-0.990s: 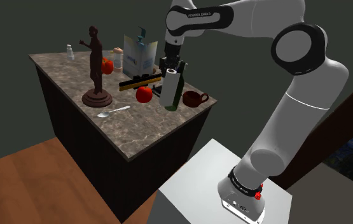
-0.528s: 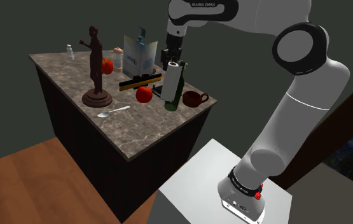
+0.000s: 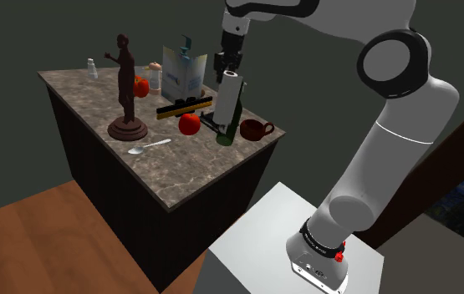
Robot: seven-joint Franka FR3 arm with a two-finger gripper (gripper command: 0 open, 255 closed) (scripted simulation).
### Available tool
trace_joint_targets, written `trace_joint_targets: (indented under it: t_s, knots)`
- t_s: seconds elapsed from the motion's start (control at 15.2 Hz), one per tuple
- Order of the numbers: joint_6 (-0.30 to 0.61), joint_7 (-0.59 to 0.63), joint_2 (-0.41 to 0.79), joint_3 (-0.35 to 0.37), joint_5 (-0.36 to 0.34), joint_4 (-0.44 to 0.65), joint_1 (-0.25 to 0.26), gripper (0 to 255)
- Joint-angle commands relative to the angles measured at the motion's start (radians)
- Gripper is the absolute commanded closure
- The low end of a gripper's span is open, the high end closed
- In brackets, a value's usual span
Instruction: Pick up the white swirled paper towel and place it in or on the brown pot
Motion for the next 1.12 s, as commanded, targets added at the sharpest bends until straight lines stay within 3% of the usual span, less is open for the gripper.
trace_joint_targets:
  t_s: [0.0,0.53,1.06]
  knots:
    - [-0.022,0.002,0.006,0.001,0.000,0.027,0.001,255]
    - [-0.092,-0.179,0.029,-0.079,0.009,0.122,-0.100,255]
    - [-0.191,-0.366,0.130,-0.156,0.040,0.322,-0.217,255]
